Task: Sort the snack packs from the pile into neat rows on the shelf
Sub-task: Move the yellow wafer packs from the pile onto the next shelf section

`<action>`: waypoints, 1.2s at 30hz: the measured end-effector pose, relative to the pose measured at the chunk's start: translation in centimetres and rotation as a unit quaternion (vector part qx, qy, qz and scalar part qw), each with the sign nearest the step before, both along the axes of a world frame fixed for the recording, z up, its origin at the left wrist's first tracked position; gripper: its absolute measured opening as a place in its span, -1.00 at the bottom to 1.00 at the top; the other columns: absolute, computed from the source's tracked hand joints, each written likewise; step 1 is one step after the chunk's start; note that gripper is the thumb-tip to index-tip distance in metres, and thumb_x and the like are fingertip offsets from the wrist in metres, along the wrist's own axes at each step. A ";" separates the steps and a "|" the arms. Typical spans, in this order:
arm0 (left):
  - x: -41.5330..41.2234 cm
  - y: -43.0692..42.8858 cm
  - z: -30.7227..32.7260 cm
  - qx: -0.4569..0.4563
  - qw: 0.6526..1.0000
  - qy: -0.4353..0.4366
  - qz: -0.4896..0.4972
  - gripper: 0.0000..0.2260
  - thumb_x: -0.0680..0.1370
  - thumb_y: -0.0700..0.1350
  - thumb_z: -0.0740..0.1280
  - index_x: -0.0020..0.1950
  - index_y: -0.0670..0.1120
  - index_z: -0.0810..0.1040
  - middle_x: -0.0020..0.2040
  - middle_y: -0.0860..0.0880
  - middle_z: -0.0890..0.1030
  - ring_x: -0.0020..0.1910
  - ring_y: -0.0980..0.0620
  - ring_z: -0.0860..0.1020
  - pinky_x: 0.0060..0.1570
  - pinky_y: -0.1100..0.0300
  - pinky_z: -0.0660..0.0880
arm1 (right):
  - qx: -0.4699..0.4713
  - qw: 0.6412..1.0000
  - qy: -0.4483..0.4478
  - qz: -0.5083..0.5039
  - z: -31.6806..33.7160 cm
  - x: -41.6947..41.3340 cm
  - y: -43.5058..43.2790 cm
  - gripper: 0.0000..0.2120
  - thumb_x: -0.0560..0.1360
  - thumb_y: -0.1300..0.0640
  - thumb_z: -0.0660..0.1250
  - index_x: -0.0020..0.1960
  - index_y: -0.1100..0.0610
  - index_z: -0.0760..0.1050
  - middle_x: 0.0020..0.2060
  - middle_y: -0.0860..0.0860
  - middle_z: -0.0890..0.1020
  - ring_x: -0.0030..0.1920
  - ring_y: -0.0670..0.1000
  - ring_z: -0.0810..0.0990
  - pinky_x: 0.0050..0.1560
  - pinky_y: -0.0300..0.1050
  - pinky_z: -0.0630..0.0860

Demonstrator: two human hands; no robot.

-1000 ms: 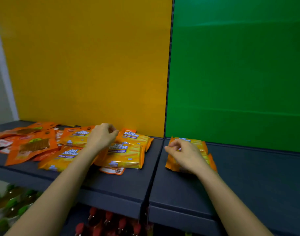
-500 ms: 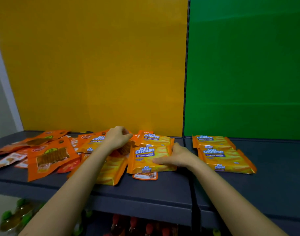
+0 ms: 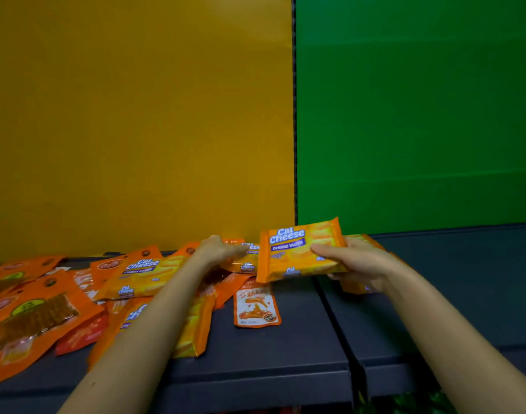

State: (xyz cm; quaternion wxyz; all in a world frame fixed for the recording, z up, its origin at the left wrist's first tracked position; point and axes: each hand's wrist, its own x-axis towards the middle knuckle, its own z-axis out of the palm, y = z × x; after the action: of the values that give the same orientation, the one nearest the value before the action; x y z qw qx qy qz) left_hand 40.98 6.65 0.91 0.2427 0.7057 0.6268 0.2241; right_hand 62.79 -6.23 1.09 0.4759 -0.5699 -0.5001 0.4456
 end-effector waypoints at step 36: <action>12.7 -16.6 0.5 -0.053 0.899 -0.407 -0.151 -0.76 0.46 -0.24 0.37 0.11 -0.14 0.48 -0.08 -0.06 0.64 -0.35 0.20 0.63 -0.38 0.35 0.57 | 0.149 0.952 0.163 -0.213 0.4 18.8 -7.6 -0.79 0.50 0.17 0.30 0.13 0.11 0.44 -0.17 -0.03 0.59 -0.18 -0.09 0.55 -0.22 -0.21 0.43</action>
State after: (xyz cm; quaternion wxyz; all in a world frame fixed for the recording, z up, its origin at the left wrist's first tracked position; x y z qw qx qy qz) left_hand 53.65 -9.96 1.39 0.5450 0.6250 0.3698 0.4190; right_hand 81.56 -13.87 1.51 0.7142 -0.5052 -0.3435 0.3416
